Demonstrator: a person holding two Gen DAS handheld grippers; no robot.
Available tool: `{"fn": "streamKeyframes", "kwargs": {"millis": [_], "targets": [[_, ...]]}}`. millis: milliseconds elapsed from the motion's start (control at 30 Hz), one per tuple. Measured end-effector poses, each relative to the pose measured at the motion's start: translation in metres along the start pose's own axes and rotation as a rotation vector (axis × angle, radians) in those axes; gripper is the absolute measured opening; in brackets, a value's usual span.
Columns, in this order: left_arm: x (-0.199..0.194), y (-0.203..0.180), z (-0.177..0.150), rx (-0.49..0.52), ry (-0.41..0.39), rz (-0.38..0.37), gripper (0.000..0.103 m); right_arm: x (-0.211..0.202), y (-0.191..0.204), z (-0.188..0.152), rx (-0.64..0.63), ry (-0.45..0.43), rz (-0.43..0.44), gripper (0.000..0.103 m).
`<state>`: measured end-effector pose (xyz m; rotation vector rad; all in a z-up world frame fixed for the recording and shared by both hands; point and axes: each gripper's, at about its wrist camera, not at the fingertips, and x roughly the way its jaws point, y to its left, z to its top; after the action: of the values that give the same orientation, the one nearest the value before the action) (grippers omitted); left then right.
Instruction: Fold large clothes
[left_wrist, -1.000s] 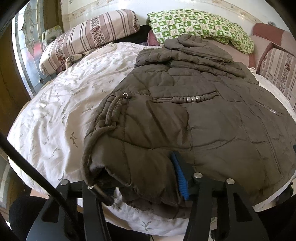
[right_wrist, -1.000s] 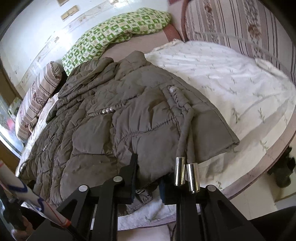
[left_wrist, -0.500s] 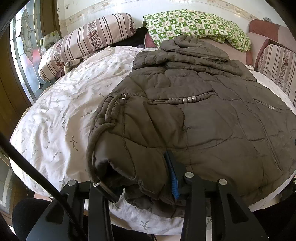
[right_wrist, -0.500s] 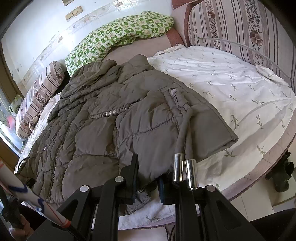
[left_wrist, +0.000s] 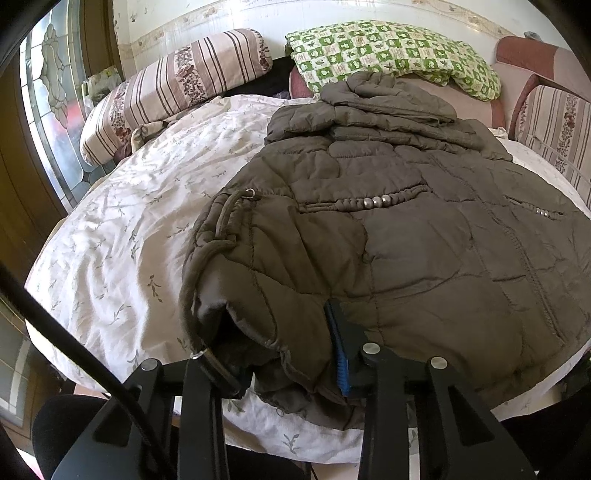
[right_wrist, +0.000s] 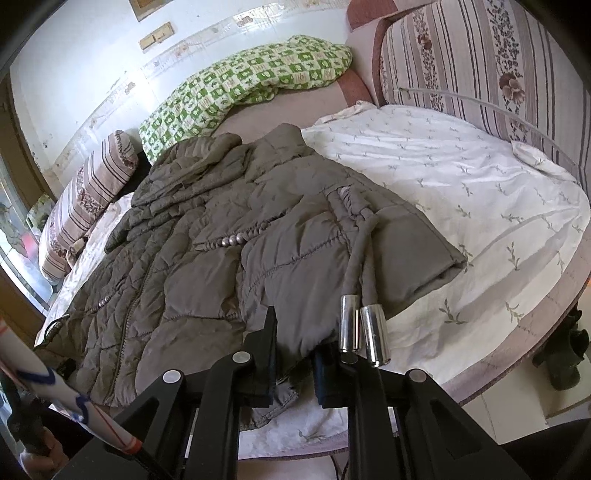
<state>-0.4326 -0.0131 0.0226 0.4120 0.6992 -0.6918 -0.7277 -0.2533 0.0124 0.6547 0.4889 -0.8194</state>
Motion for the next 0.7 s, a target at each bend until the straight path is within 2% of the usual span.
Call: {"fn": "streamKeyframes", "kwargs": {"millis": [400, 700], "targets": [[-0.005, 0.001, 0.0, -0.004, -0.002, 0.001, 0.029, -0.014, 0.002, 0.004, -0.008, -0.026, 0.02, 0.014], [-0.017, 0.003, 0.0, -0.012, -0.013, 0.01, 0.028, -0.024, 0.012, 0.003, -0.076, -0.036, -0.021, 0.014]]}}
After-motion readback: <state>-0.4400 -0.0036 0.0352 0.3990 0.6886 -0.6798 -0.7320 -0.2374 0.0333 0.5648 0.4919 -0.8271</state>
